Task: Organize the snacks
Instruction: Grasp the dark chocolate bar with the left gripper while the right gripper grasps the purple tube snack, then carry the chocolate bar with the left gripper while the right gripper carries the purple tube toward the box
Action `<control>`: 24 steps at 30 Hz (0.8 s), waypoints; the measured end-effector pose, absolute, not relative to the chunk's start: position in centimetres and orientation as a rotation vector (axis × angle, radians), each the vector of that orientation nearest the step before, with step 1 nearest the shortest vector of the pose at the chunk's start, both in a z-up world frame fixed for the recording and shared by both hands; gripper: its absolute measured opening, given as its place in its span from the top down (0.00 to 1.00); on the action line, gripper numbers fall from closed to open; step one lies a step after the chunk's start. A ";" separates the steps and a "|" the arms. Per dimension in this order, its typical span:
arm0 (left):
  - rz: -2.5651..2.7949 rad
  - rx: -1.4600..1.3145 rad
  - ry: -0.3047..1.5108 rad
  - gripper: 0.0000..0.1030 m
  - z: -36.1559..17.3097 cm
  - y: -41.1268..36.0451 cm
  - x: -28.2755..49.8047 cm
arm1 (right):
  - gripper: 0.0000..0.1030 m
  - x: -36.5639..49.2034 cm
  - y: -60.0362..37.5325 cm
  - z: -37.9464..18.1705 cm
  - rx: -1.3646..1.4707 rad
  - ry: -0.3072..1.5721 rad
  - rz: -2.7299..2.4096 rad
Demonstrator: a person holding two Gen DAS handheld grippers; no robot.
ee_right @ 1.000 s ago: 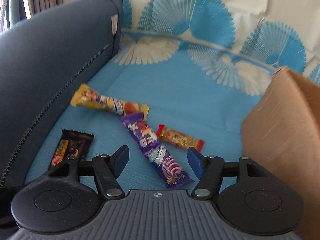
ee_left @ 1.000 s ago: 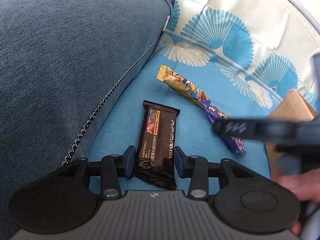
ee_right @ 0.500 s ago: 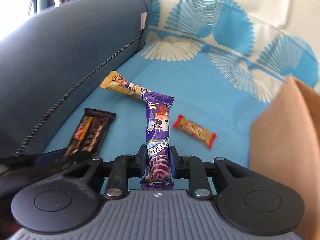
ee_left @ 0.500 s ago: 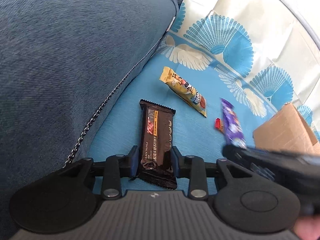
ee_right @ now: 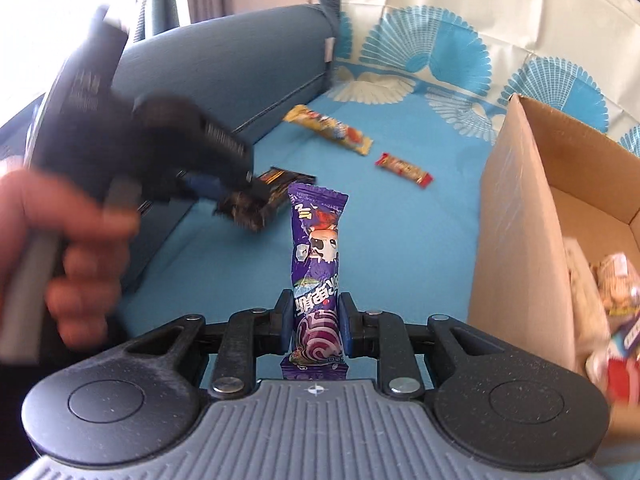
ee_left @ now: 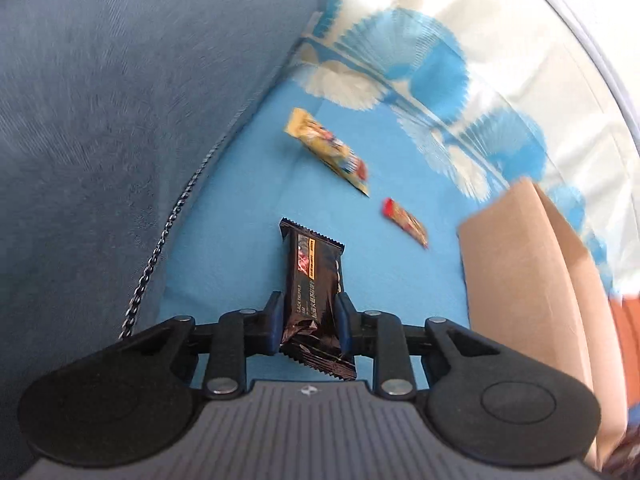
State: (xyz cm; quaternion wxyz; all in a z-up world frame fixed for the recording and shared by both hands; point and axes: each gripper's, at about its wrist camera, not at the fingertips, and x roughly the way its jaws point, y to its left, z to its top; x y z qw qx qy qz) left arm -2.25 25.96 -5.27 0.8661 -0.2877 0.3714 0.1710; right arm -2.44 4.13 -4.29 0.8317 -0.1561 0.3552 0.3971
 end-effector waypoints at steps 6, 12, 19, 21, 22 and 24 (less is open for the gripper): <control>0.269 -0.593 0.916 0.72 -5.1 25.1 -4.8 | 0.77 -4.1 1.7 -6.8 -0.270 0.791 0.822; 0.255 -0.567 0.988 0.70 -6.1 23.5 -5.3 | 0.76 -3.8 1.3 -8.9 -0.272 0.853 0.782; 0.306 -0.374 1.032 0.59 -6.8 20.5 -3.4 | 0.64 -3.5 1.2 -9.0 -0.232 0.852 0.779; 0.296 -0.322 1.035 0.53 -6.7 19.9 -3.2 | 0.64 -3.3 1.0 -8.9 -0.217 0.854 0.781; 0.295 -0.312 1.038 0.52 -6.7 19.7 -3.1 | 0.64 -3.2 0.9 -8.9 -0.212 0.855 0.781; 0.297 -0.308 1.036 0.51 -6.8 19.7 -2.9 | 0.64 -2.7 1.0 -8.8 -0.199 0.860 0.782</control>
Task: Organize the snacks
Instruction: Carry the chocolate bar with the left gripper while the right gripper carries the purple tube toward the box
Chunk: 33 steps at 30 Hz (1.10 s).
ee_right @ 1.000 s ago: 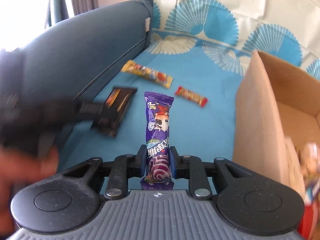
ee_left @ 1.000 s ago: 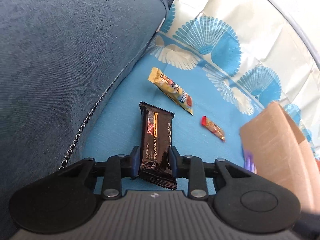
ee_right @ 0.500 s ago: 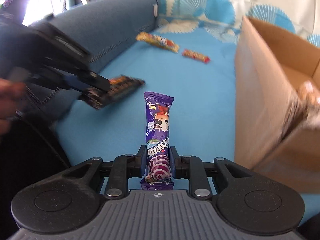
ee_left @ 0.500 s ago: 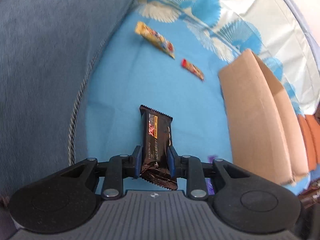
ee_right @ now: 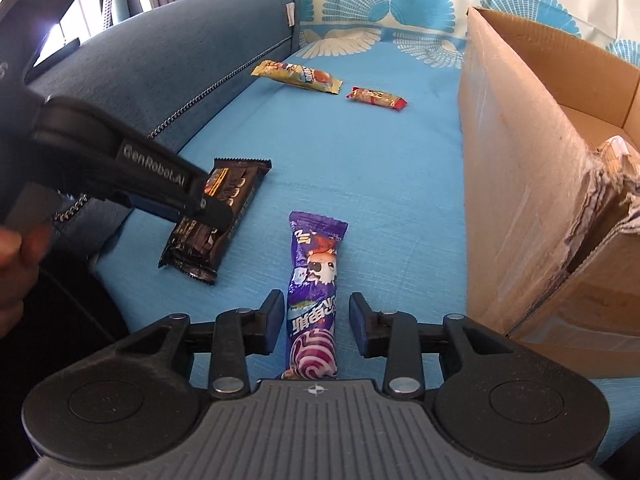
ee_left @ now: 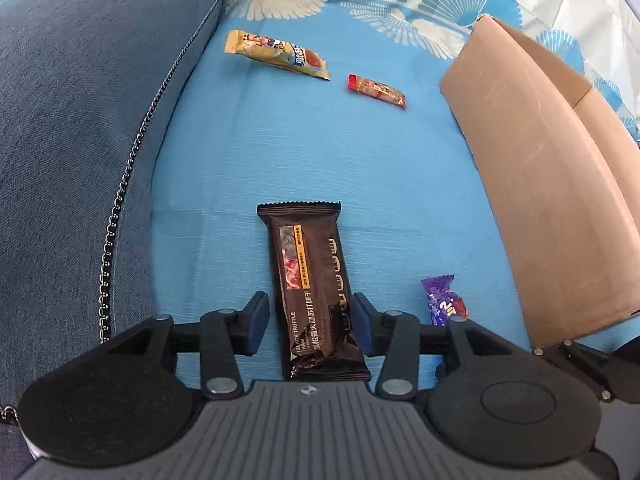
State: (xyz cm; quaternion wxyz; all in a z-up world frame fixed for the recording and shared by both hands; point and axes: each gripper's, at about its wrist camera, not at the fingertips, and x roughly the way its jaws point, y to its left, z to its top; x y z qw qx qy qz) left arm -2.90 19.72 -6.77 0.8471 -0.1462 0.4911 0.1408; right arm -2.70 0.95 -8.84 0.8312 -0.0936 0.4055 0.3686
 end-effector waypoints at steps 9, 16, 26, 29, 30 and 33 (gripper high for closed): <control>0.298 -0.229 1.048 0.50 -7.4 18.4 -1.5 | 0.64 -2.5 1.1 -9.0 -0.190 0.867 0.789; 0.307 -0.121 1.044 0.53 -8.0 16.7 -1.0 | 0.68 -2.8 1.0 -9.1 -0.210 0.847 0.788; 0.212 -0.162 0.942 0.58 -5.2 17.0 -2.9 | 0.83 -3.3 0.0 -7.8 -0.169 0.752 0.765; 0.162 -0.136 0.876 0.58 -3.8 17.1 -4.4 | 0.83 -3.1 -0.3 -7.4 -0.149 0.733 0.757; 0.159 -0.139 0.850 0.58 -3.5 17.1 -5.1 | 0.83 -3.0 -0.3 -7.3 -0.142 0.731 0.754; 0.134 -0.218 0.708 0.58 -2.7 17.7 -7.4 | 0.83 -2.7 -0.3 -7.4 -0.130 0.733 0.754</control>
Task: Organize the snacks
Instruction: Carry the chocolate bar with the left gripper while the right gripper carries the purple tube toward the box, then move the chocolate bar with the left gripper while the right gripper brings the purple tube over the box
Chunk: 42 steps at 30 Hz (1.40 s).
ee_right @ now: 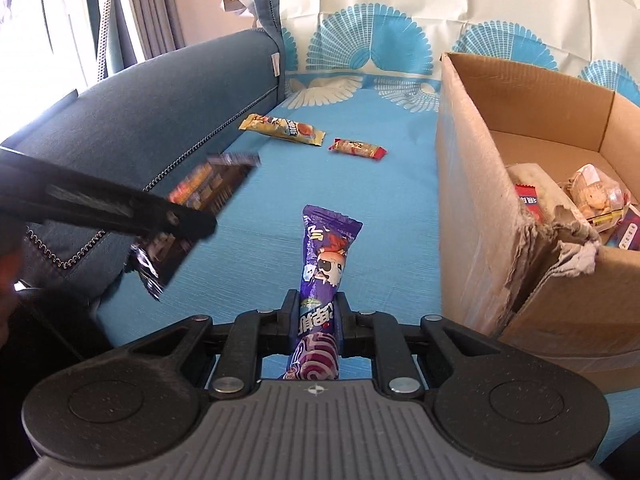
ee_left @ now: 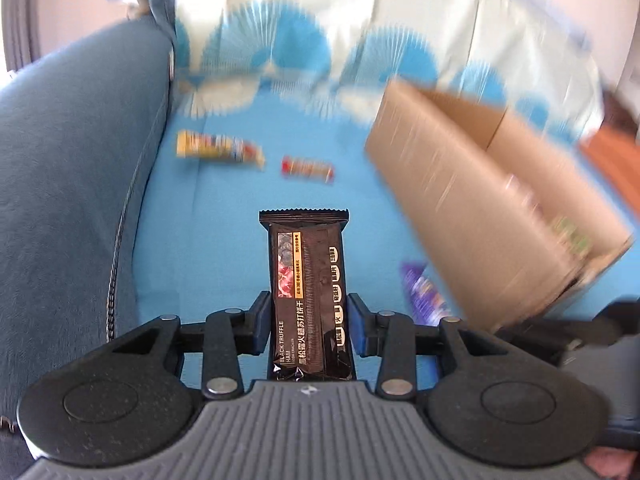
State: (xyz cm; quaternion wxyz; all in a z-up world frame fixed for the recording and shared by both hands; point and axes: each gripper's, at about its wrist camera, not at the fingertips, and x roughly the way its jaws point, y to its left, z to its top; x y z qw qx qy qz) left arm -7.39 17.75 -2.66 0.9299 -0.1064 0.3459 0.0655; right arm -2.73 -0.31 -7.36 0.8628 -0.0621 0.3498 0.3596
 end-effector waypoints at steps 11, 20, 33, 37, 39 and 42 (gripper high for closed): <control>0.140 -0.283 0.562 0.58 -1.3 17.7 -8.4 | 0.83 -3.1 -0.3 -7.5 -0.140 0.714 0.763; 0.150 -0.321 0.530 0.58 -1.5 18.7 -8.9 | 0.83 -4.3 -1.0 -5.9 -0.134 0.642 0.778; 0.135 -0.307 0.512 0.58 -1.4 18.5 -9.4 | 0.83 -2.3 -3.6 2.5 -0.033 0.539 0.882; 0.139 -0.306 0.513 0.58 -1.4 18.5 -9.4 | 0.83 -0.4 -3.9 4.7 -0.065 0.513 0.936; 0.141 -0.300 0.517 0.58 -1.4 18.4 -9.3 | 0.83 0.4 -4.0 5.2 -0.100 0.474 0.932; 0.143 -0.283 0.526 0.58 -1.3 18.2 -9.1 | 0.83 1.1 -4.4 4.8 -0.087 0.457 0.927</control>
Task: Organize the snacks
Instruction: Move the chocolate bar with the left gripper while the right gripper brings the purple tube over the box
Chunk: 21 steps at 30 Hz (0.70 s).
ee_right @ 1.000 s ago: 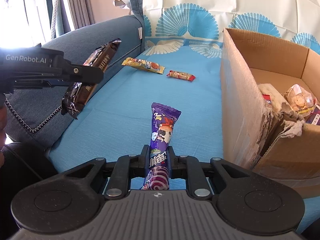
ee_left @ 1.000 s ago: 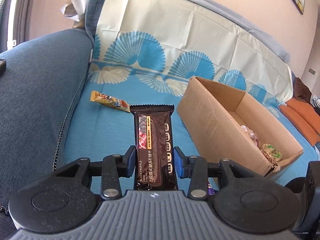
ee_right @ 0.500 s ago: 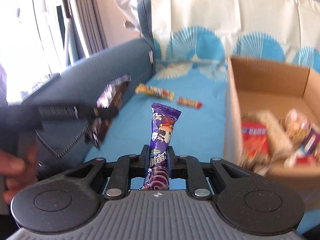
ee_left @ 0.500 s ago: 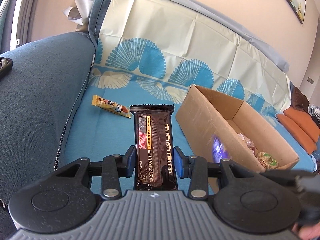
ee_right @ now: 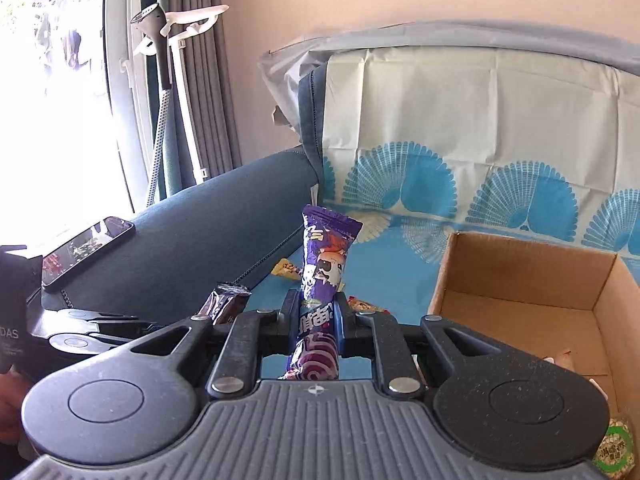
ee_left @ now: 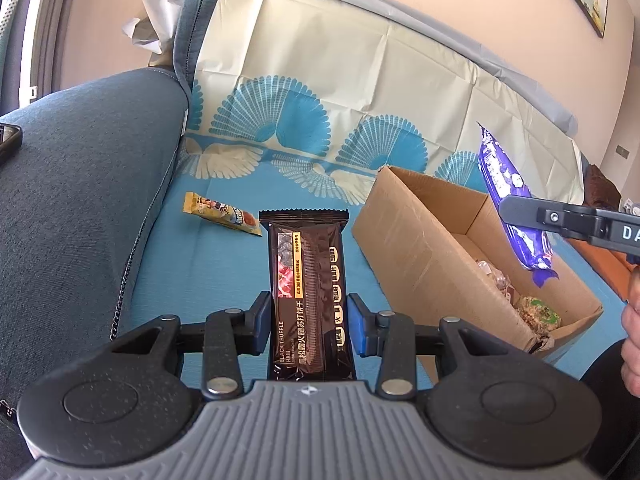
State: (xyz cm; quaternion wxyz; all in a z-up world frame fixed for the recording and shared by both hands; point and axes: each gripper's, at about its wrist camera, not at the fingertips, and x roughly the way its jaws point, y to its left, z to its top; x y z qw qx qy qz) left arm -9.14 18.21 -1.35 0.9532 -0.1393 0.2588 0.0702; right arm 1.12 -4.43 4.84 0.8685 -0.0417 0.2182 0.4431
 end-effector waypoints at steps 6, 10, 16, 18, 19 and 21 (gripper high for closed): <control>0.154 -0.251 0.541 0.58 -1.3 17.7 -8.8 | 0.83 1.8 -5.6 2.0 0.019 0.522 0.865; 0.170 -0.252 0.544 0.58 -1.3 17.8 -8.7 | 0.83 1.3 -6.0 2.2 0.013 0.485 0.865; 0.212 -0.219 0.531 0.58 -0.9 17.4 -9.1 | 0.83 0.6 -6.1 2.4 -0.052 0.430 0.856; 0.232 -0.197 0.523 0.58 -0.7 17.0 -9.3 | 0.83 0.6 -6.3 2.6 -0.060 0.413 0.854; 0.239 -0.196 0.520 0.58 -0.5 16.9 -9.3 | 0.83 0.7 -6.4 2.6 -0.058 0.409 0.854; 0.254 -0.217 0.524 0.58 -0.3 16.9 -9.3 | 0.83 1.0 -6.6 2.7 -0.051 0.406 0.849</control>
